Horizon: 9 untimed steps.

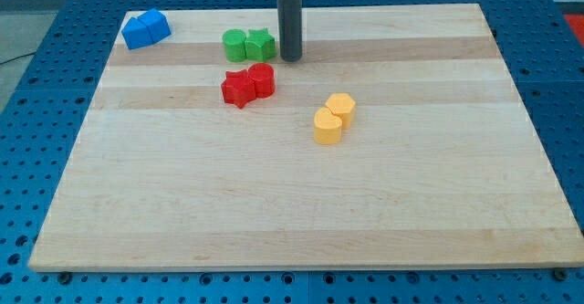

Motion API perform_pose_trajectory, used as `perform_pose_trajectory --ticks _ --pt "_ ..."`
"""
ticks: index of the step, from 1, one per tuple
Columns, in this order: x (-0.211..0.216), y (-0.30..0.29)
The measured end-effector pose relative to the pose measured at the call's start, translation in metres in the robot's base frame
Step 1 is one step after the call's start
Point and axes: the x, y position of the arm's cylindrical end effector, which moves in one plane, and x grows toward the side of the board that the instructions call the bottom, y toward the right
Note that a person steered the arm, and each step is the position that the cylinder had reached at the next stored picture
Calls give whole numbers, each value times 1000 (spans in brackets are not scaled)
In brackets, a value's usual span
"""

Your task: Move green blocks towards the top left

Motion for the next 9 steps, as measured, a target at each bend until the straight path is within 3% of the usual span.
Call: perform_pose_trajectory --ticks 9 --pt "-81 -167"
